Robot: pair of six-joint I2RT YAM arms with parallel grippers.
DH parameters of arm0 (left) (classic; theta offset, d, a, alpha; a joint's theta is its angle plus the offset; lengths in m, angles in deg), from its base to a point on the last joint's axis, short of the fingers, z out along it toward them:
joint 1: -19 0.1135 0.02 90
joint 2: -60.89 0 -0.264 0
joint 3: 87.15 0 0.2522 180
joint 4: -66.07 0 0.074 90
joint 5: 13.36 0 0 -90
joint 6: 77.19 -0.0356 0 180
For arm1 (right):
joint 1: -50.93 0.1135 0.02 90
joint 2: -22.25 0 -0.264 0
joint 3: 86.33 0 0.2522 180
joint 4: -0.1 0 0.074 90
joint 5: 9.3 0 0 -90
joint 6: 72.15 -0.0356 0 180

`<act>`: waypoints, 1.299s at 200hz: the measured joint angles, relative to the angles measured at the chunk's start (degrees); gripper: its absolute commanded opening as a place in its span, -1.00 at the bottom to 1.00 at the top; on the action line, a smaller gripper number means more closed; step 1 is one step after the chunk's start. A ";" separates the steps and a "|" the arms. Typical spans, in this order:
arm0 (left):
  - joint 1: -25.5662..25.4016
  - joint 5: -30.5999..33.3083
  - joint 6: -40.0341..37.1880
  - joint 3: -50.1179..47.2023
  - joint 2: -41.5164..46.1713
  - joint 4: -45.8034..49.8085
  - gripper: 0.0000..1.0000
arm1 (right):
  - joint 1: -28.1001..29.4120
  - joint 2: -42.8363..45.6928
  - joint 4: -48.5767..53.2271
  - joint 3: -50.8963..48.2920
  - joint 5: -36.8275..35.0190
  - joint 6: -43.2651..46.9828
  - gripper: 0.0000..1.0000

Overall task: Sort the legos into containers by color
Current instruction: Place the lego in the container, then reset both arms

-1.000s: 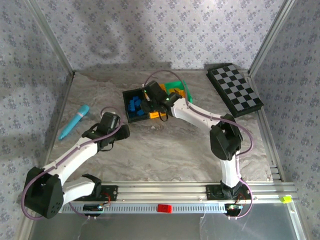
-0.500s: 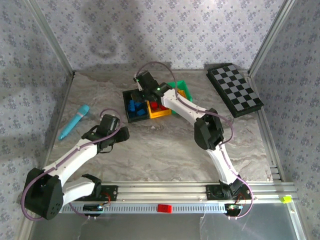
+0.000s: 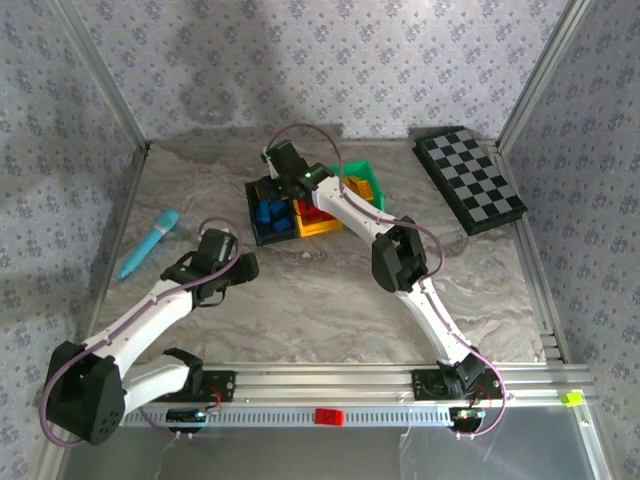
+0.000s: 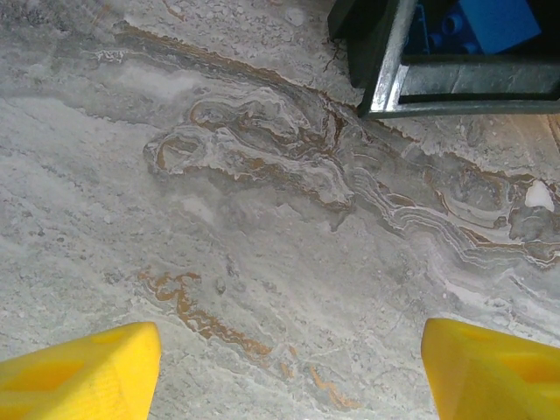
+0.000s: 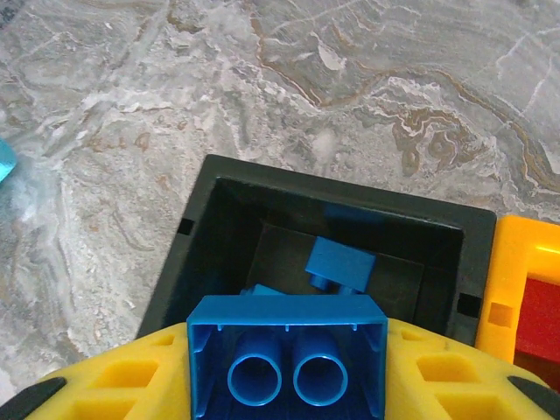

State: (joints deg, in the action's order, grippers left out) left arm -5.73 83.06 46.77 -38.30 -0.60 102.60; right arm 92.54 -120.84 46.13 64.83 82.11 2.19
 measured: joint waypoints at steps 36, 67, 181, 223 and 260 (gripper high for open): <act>0.00 -0.63 0.00 -0.13 0.00 -0.09 0.55 | -0.87 -3.91 -0.15 3.30 0.52 -0.85 -0.16; 0.00 -1.27 0.00 -0.28 -0.11 -0.07 0.56 | -0.85 -7.13 -0.31 7.91 0.57 -1.62 0.11; 0.00 -2.08 0.26 -0.61 0.13 0.02 0.56 | 1.33 3.17 -4.48 -9.33 -2.91 2.23 0.31; 0.00 -1.86 0.26 -0.61 0.81 0.39 0.57 | 4.09 17.00 -11.21 -28.74 -9.25 5.20 0.31; 0.00 -1.38 0.22 -0.59 0.79 0.59 0.56 | 5.16 30.91 -18.73 -45.03 -14.40 6.99 0.32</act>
State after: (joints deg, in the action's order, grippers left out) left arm -5.73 81.68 46.99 -38.89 0.19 103.19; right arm 97.70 -89.93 27.40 19.81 67.71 9.19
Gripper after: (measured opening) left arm 0.781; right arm 0.656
